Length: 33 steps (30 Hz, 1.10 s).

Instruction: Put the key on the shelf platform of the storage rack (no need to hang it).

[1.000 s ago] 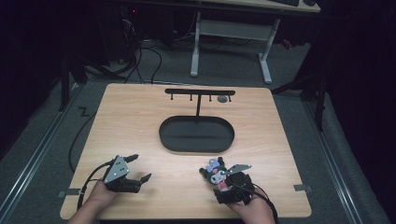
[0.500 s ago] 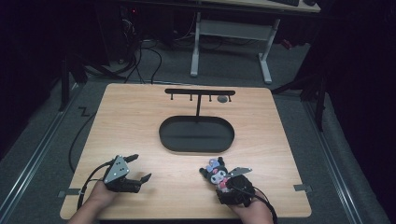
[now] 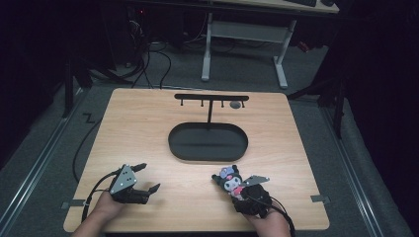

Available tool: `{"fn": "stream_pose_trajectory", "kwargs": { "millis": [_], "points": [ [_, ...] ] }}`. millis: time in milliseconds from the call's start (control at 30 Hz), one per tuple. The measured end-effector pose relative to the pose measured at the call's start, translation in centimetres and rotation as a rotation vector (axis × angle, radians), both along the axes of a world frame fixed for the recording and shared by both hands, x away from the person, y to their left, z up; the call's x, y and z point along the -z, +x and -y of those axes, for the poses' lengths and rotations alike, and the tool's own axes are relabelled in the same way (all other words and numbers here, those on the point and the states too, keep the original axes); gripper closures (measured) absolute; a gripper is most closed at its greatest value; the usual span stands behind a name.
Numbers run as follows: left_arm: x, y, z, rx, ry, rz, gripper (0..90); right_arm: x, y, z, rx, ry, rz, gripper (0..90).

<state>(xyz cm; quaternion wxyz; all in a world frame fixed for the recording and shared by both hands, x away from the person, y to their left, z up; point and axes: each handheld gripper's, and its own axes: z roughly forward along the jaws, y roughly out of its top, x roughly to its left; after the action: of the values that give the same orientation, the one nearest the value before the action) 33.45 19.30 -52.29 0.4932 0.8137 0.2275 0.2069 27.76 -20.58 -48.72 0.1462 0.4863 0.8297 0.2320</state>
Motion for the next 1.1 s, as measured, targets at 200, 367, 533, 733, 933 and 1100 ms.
{"fn": "stream_pose_trajectory", "kwargs": {
  "millis": [200,367,533,733,933,1100],
  "points": [
    [0.0,0.0,0.0,-0.001,-0.001,0.000,15.4,-0.5,0.1,0.1,0.004,0.003,0.011,46.7],
    [0.0,0.0,0.0,0.000,0.000,0.000,15.4,-1.0,0.2,0.1,0.006,0.010,0.017,46.8],
    [0.0,0.0,0.0,0.000,0.000,0.000,15.4,-1.4,0.3,0.2,0.012,0.013,0.025,46.7],
    [0.0,0.0,0.0,0.000,0.001,0.001,15.4,-2.1,0.5,0.3,0.014,0.012,0.039,46.8],
    [0.0,0.0,0.0,0.000,0.001,0.001,15.4,-2.8,0.7,0.4,0.017,0.015,0.050,46.8],
    [0.0,0.0,0.0,0.000,0.001,0.001,15.4,-3.3,0.9,0.4,0.013,0.015,0.060,46.8]
  ]
}}
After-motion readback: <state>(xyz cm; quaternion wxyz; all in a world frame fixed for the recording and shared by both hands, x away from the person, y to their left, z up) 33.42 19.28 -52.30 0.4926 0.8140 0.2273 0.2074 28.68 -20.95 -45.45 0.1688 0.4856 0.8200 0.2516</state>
